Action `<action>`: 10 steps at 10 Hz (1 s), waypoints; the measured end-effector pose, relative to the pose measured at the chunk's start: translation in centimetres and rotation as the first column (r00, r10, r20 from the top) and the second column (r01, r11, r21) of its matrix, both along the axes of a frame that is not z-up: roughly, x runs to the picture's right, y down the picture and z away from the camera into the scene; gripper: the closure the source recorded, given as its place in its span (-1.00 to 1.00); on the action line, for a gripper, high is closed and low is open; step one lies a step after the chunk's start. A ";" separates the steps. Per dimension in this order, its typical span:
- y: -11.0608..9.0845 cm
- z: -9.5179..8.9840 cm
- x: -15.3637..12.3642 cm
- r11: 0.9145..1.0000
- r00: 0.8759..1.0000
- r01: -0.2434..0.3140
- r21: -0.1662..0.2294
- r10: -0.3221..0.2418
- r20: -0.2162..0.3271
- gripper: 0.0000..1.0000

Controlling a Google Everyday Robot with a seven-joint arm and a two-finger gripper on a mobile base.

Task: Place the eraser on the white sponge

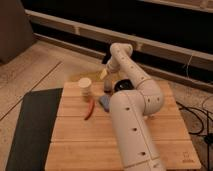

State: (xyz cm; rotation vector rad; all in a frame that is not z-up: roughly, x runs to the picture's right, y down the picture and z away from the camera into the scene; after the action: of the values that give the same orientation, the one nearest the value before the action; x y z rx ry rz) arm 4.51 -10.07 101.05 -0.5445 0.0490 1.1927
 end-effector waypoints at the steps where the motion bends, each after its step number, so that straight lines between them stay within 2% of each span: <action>1: -1.4 -0.1 0.6 0.997 1.000 0.020 0.074 -0.020 -0.002 -0.30; 2: -1.8 -0.4 0.8 0.992 1.000 0.030 0.123 -0.030 0.001 -0.30; 3: -1.3 -0.8 0.6 0.988 0.999 0.033 0.152 -0.035 0.014 -0.30; 4: -0.4 -1.1 0.3 0.987 0.999 0.031 0.160 -0.035 0.025 -0.30; 6: 3.1 -1.8 -0.5 0.990 0.998 0.046 0.134 -0.051 0.039 -0.30; 8: 5.6 -2.1 -1.7 0.992 0.996 0.068 0.105 -0.073 0.047 -0.30; 10: 6.7 -2.1 -2.1 0.995 0.997 0.061 0.084 -0.065 0.043 -0.30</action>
State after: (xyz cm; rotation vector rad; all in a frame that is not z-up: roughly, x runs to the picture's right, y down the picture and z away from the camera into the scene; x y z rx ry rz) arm 2.43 -3.41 98.97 -0.4942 -0.0217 1.1153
